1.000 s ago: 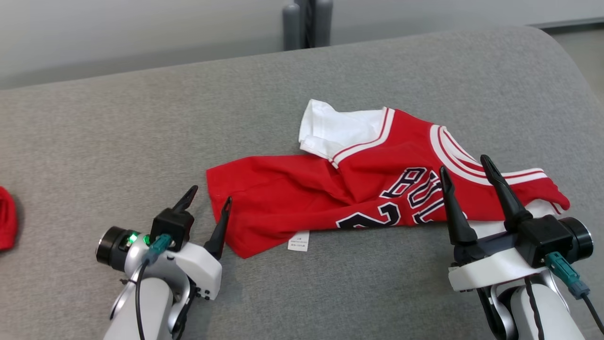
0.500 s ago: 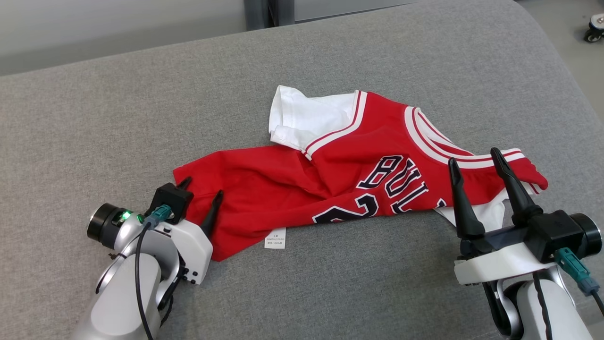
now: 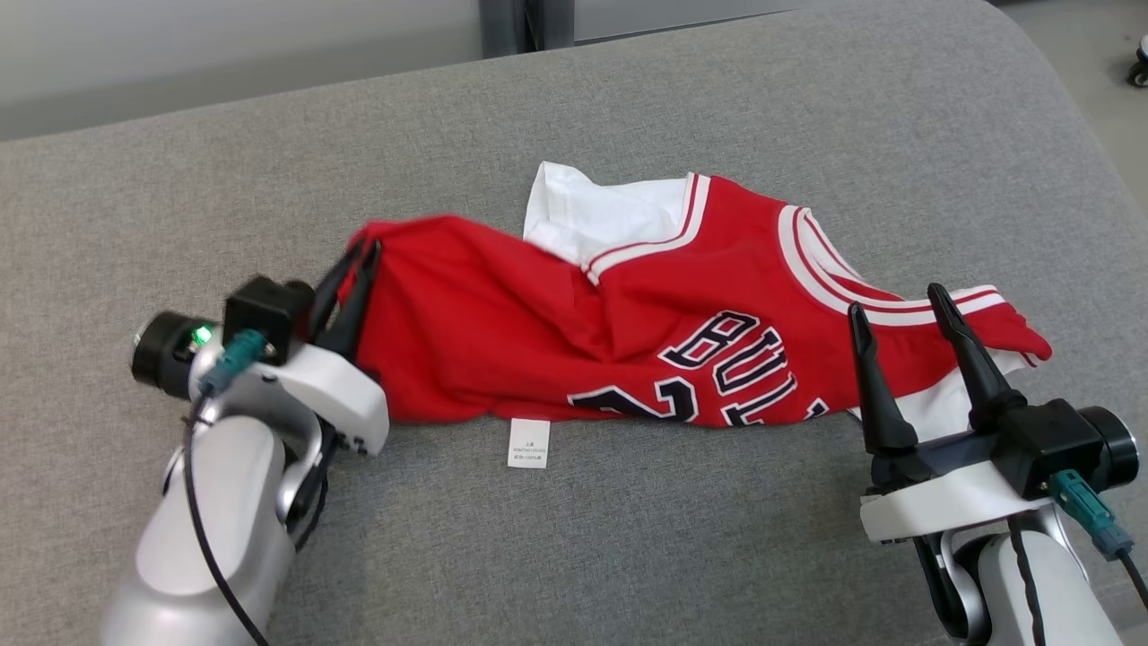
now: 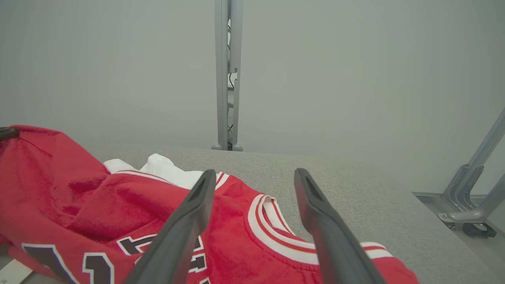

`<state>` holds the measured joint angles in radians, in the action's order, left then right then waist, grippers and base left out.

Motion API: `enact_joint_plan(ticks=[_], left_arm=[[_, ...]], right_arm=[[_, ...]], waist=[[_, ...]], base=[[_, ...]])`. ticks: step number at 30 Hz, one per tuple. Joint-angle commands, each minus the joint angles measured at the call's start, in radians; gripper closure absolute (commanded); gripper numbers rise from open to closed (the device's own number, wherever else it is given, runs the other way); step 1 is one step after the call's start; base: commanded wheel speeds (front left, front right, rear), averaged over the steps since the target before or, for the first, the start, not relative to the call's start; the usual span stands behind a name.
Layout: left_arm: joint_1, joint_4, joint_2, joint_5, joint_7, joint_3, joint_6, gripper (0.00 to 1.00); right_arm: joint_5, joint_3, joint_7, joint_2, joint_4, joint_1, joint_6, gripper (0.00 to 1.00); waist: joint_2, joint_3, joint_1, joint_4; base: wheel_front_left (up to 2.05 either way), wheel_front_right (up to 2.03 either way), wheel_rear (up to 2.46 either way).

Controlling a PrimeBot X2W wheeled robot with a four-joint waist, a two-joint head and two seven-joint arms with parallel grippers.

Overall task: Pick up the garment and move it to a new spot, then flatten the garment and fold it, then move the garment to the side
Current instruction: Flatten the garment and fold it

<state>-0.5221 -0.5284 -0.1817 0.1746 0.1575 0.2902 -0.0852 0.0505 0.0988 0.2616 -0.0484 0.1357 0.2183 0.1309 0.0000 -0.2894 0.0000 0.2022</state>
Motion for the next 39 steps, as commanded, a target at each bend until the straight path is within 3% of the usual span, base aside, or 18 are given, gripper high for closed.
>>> enact_joint_plan(ticks=[1, 9, 18, 19, 20, 21, 25, 31, 39], left_arm=[[-0.022, 0.014, -0.006, 0.01, 0.007, -0.011, 0.007, 1.0], [-0.133, 0.086, -0.038, 0.053, -0.046, -0.08, 0.039, 1.0], [-0.3, -0.094, -0.099, 0.016, -0.146, -0.078, 0.059, 1.0], [-0.315, -0.128, -0.105, 0.011, -0.149, -0.072, 0.059, 0.95], [-0.329, -0.165, -0.108, 0.011, -0.16, -0.07, 0.061, 0.27], [-0.342, -0.2, -0.112, 0.006, -0.166, -0.067, 0.061, 0.0], [-0.386, -0.302, -0.112, 0.005, -0.135, -0.063, 0.064, 0.0], [-0.423, -0.371, -0.109, 0.059, 0.016, -0.119, 0.075, 0.0], [-0.314, -0.269, -0.083, 0.122, 0.107, -0.181, 0.047, 0.0]], right_arm=[[-0.001, -0.003, 0.005, -0.004, 0.0, 0.01, 0.0, 0.0], [0.013, 0.021, 0.005, -0.004, -0.004, 0.024, 0.0, 0.0], [0.04, 0.045, 0.006, -0.004, -0.013, 0.055, 0.0, 0.0], [0.043, 0.05, 0.006, -0.004, -0.014, 0.06, 0.0, 0.0], [0.047, 0.054, 0.006, -0.004, -0.013, 0.063, 0.0, 0.0], [0.048, 0.058, 0.006, -0.004, -0.013, 0.063, 0.0, 0.0], [0.059, 0.064, 0.006, -0.004, -0.011, 0.061, 0.0, 0.0], [0.081, 0.053, 0.006, -0.004, -0.012, 0.062, 0.0, 0.0], [0.044, 0.025, 0.006, -0.005, -0.032, 0.038, 0.0, 0.0]], waist=[[0.0, 0.001, 0.0, 0.0], [0.0, -0.013, 0.0, 0.02], [0.0, -0.06, 0.0, 0.073], [0.0, -0.064, 0.0, 0.079], [0.0, -0.068, 0.0, 0.084], [0.0, -0.071, 0.0, 0.088], [0.0, -0.077, 0.0, 0.097], [0.0, -0.063, 0.0, 0.074], [0.0, 0.024, 0.0, -0.009]], base=[[0.0, 0.0, 0.0], [0.0, 0.0, 0.0], [0.0, 0.0, 0.0], [0.0, 0.0, 0.0], [0.0, 0.0, 0.0], [0.0, 0.0, 0.0], [0.0, 0.0, 0.0], [0.0, 0.0, 0.0], [0.0, 0.0, 0.0]])
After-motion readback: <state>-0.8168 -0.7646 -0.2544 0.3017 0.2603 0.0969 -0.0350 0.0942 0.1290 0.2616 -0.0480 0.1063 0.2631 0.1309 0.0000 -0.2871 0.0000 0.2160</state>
